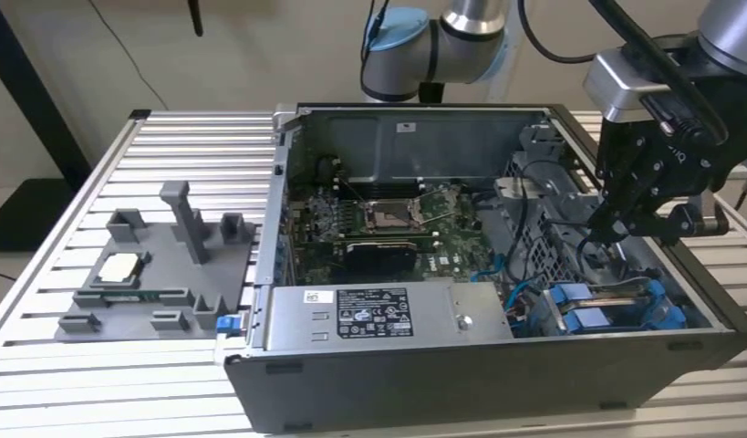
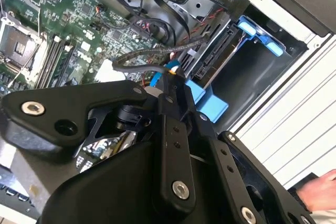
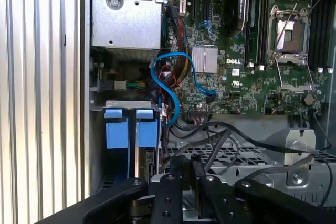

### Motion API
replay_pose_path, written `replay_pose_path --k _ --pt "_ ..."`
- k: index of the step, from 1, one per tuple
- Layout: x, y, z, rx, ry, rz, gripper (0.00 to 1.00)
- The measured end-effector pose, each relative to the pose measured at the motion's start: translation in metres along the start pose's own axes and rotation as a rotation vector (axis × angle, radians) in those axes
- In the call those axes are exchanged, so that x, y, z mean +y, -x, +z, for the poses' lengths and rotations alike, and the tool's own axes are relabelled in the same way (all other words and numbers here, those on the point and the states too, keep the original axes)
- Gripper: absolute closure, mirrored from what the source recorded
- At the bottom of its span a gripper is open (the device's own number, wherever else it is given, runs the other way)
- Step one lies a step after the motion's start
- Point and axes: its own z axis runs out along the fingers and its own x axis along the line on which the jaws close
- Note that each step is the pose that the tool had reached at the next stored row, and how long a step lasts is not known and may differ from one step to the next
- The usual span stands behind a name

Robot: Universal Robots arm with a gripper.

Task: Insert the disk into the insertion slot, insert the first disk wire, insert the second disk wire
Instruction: 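Insert the first disk wire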

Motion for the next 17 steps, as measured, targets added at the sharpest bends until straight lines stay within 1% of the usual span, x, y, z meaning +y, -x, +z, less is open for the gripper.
replay_pose_path --k 9,11,14,15,17 --pt "0.0000 0.0000 0.0000 0.0015 0.0000 0.000 0.81" --pt "0.0000 0.0001 0.0001 0.0029 0.0001 0.000 0.81" --pt "-0.0001 0.0000 0.0002 0.0134 0.0002 0.000 0.81" --pt "-0.0001 0.0000 0.0002 0.0182 0.0003 0.000 0.81" --pt "-0.0003 -0.0001 0.0005 0.0309 0.0005 0.000 0.81"
